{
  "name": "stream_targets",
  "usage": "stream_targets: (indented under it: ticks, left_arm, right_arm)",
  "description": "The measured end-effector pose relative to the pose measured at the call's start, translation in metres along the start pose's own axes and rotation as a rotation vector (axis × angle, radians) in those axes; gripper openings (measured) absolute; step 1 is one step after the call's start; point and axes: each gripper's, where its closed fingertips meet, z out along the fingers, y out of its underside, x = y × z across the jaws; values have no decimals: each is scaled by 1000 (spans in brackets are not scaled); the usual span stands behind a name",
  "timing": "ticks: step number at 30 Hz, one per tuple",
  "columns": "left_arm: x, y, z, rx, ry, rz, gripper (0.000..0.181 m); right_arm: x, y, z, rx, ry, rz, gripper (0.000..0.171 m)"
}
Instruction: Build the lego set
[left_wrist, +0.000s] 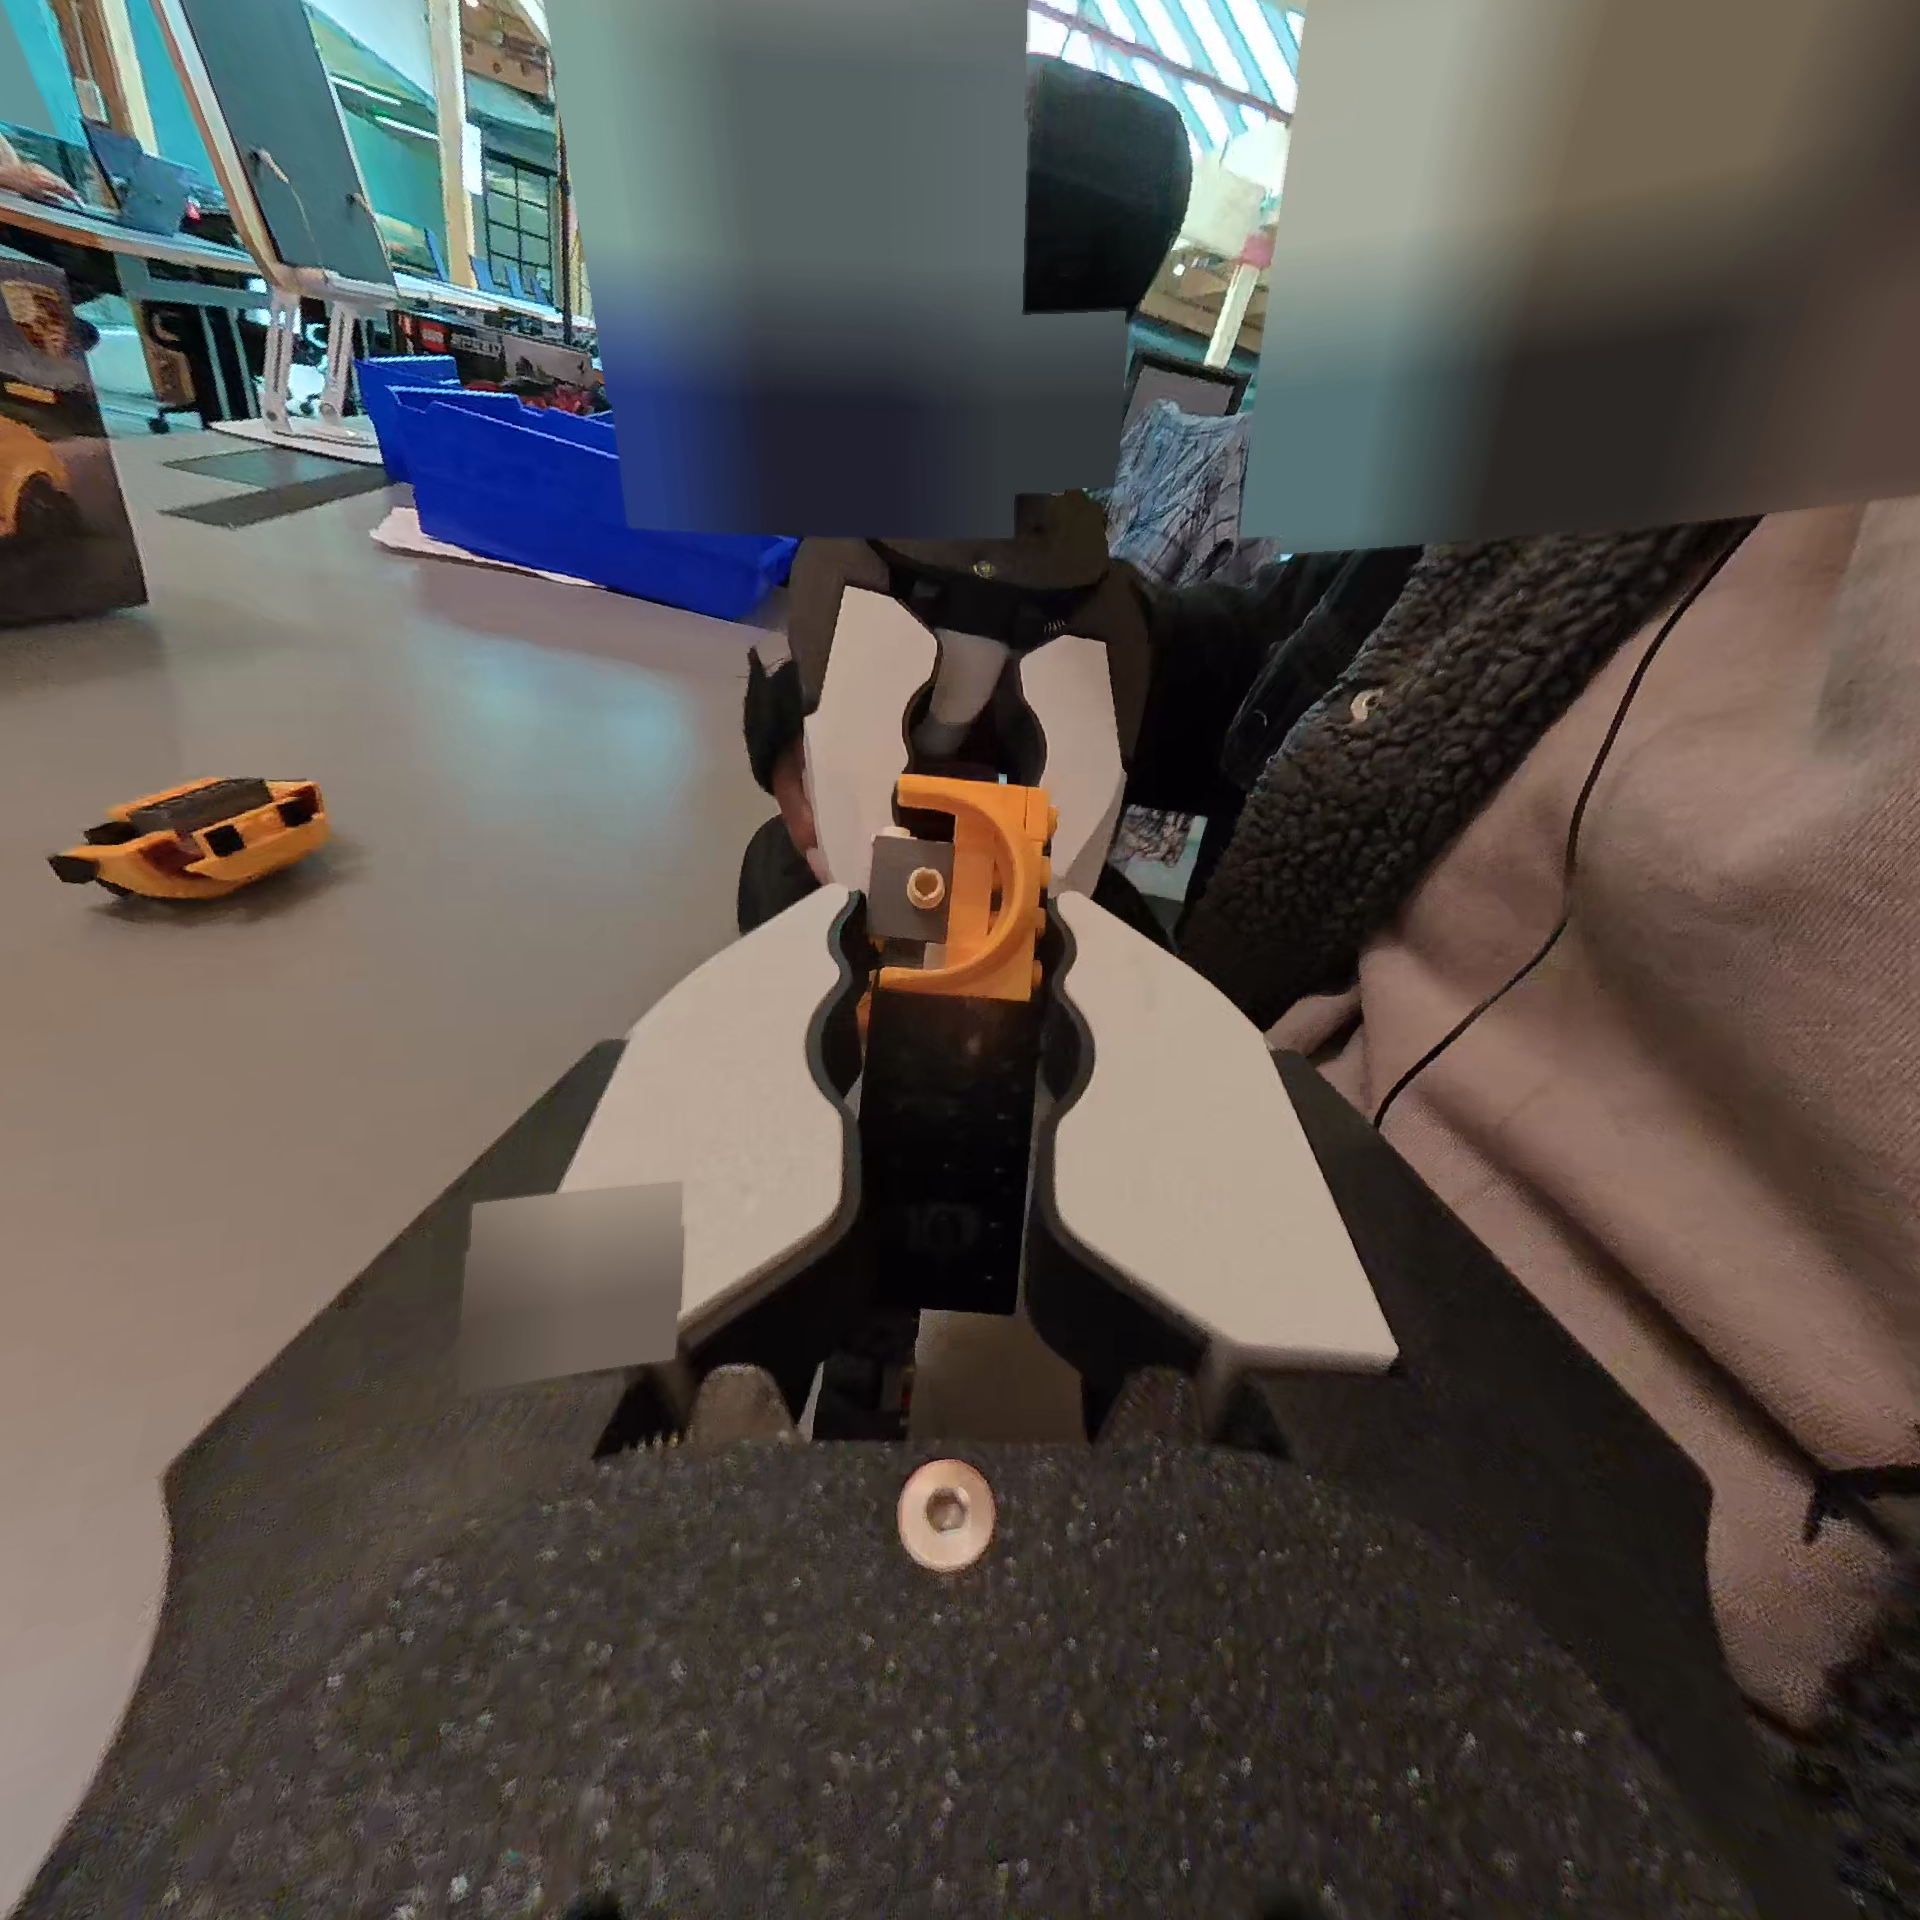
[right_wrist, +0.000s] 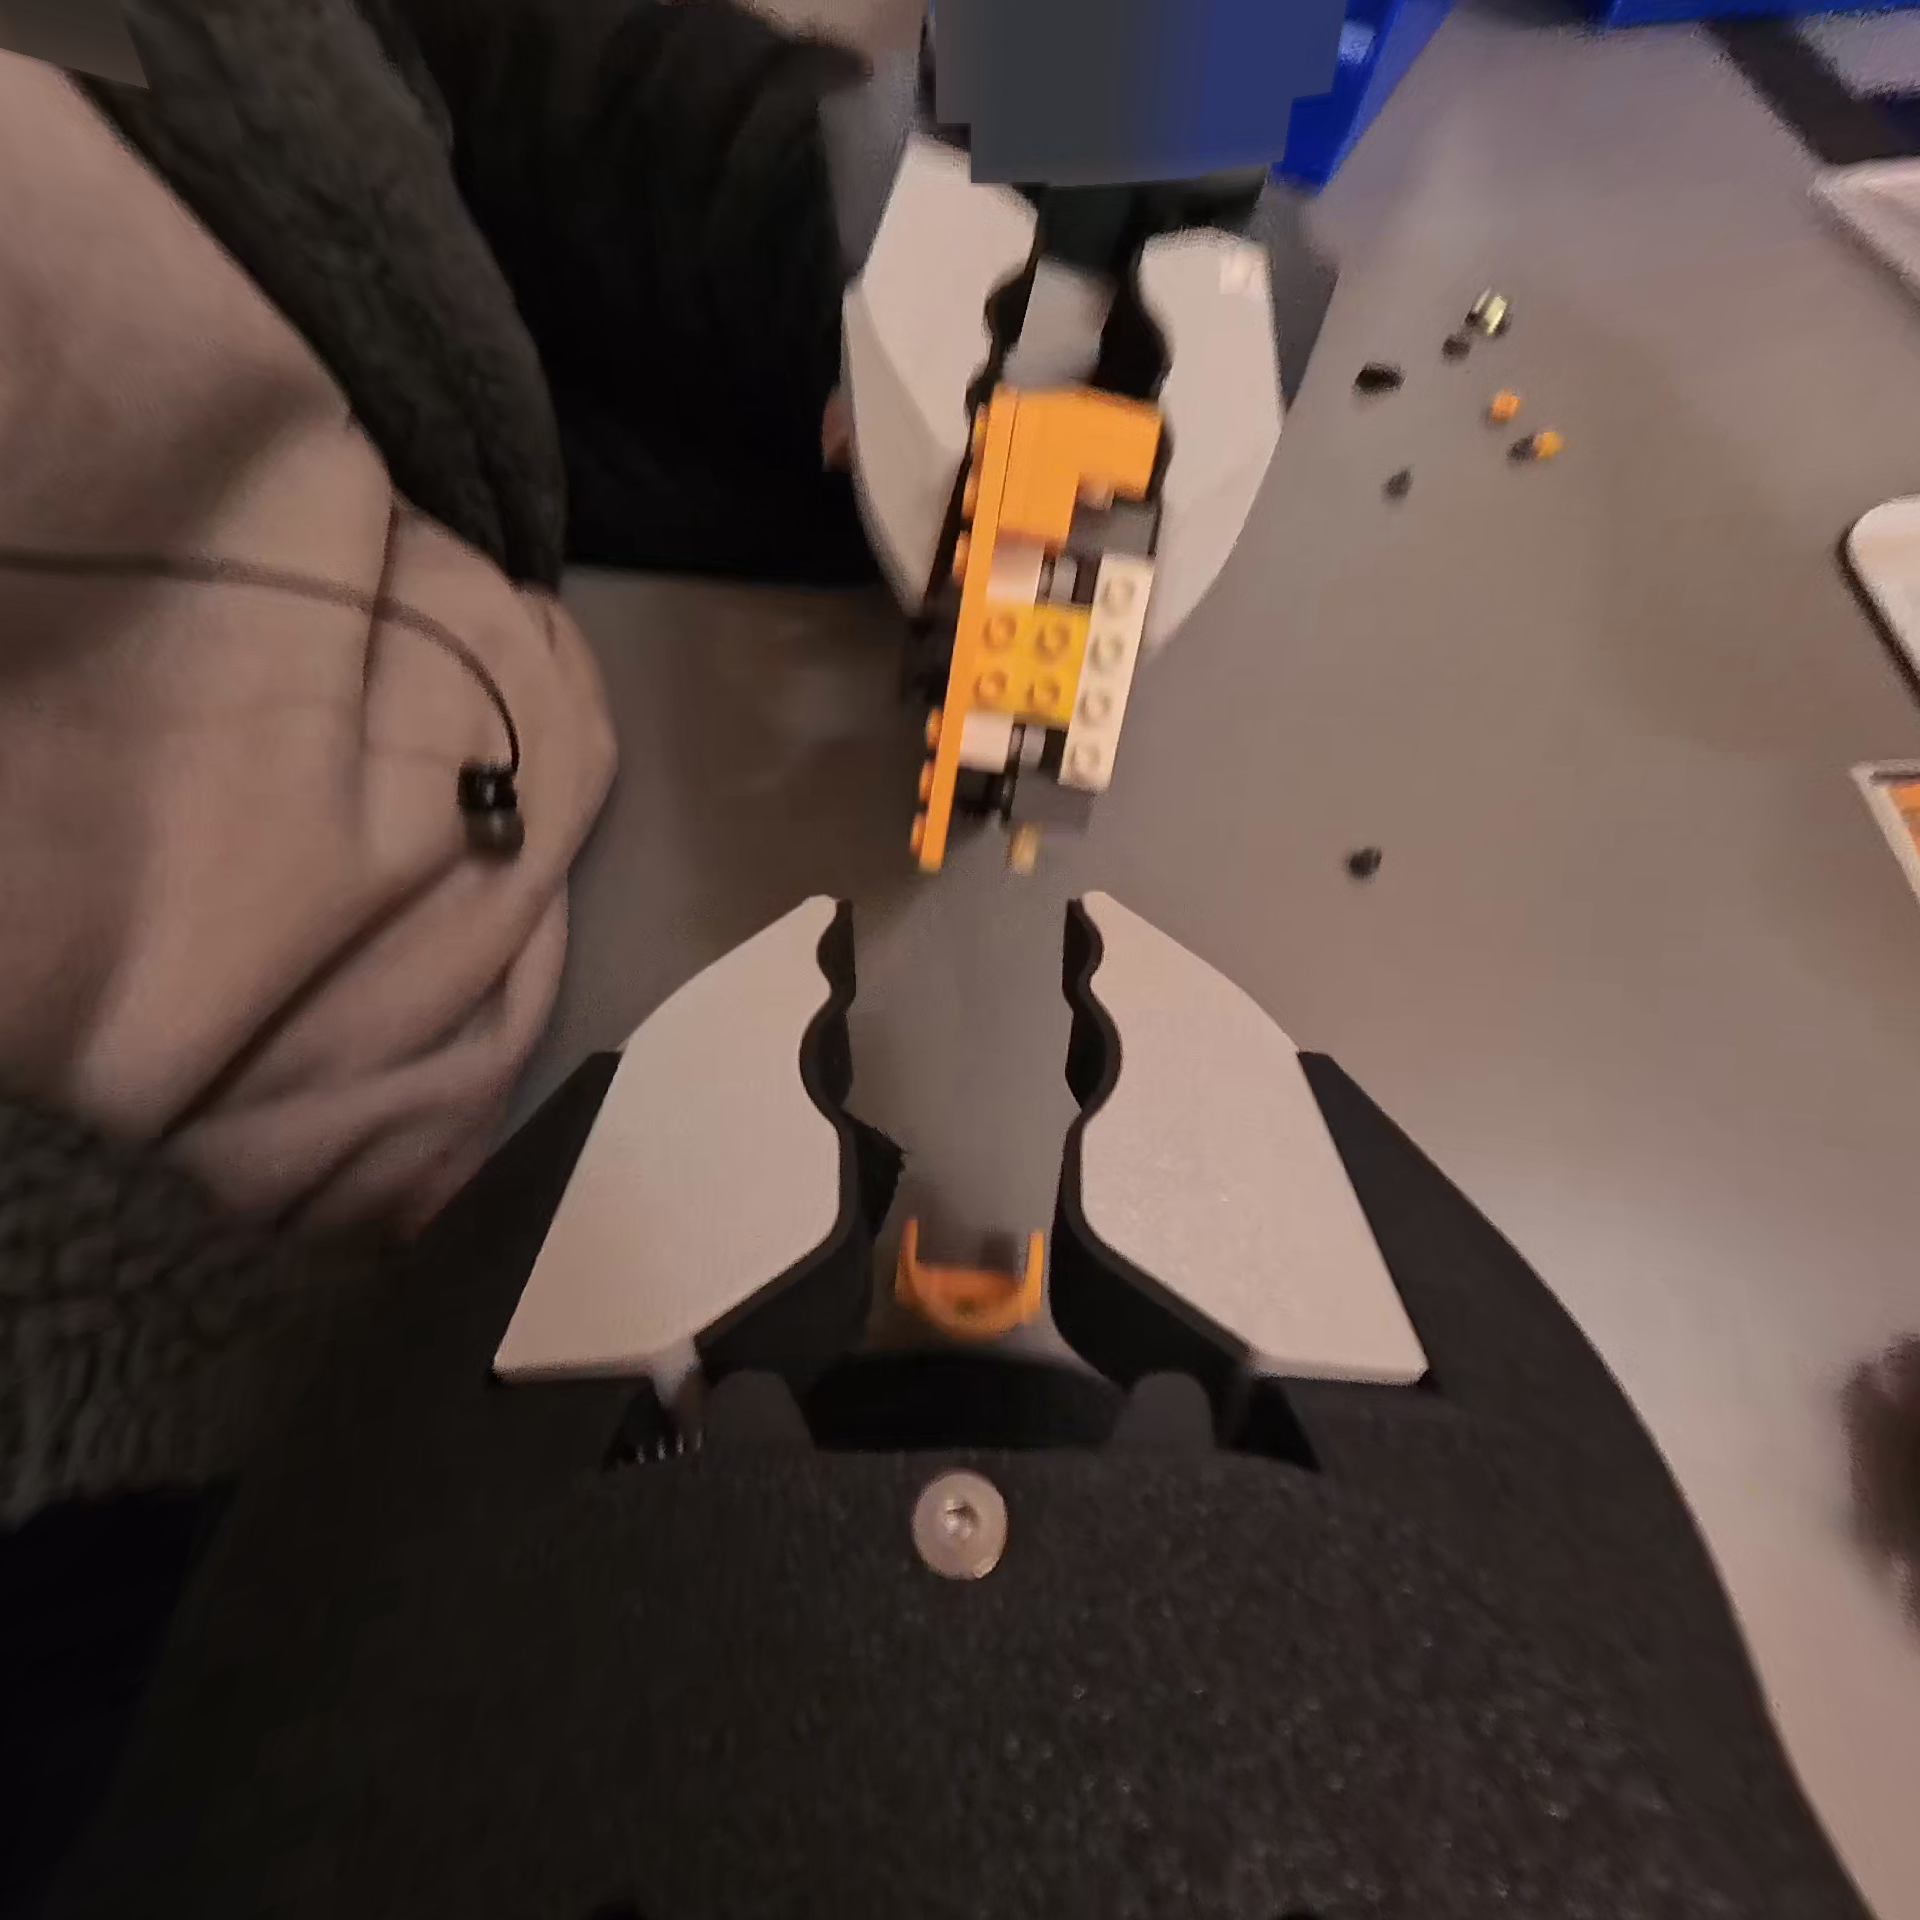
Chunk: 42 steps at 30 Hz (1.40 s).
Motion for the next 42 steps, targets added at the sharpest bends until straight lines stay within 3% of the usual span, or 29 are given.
stream_targets:
  ticks: [5,13,16,22,30,35,42]
  left_arm:
    - [-5,11,-1,-115,-27,-122,31]
    - [-21,53,-4,-379,-52,-585,31]
    - [-36,69,-8,-470,-132,-636,33]
    - [-50,75,-18,-469,-196,-657,40]
    - [-62,42,-41,-387,-300,-421,36]
    - [-18,25,-16,-351,-214,-76,30]
    - [14,-5,9,-238,-355,408,29]
  right_arm:
    - [-4,49,-22,-234,-21,-9,38]
    - [3,88,-14,-466,0,-52,44]
    - [8,87,-10,-475,17,-72,34]
    - [9,76,-6,-387,16,-35,33]
    - [15,41,-4,-137,7,146,33]
    - [13,-4,-7,152,-52,339,33]
    - [3,-54,-20,517,-245,661,33]
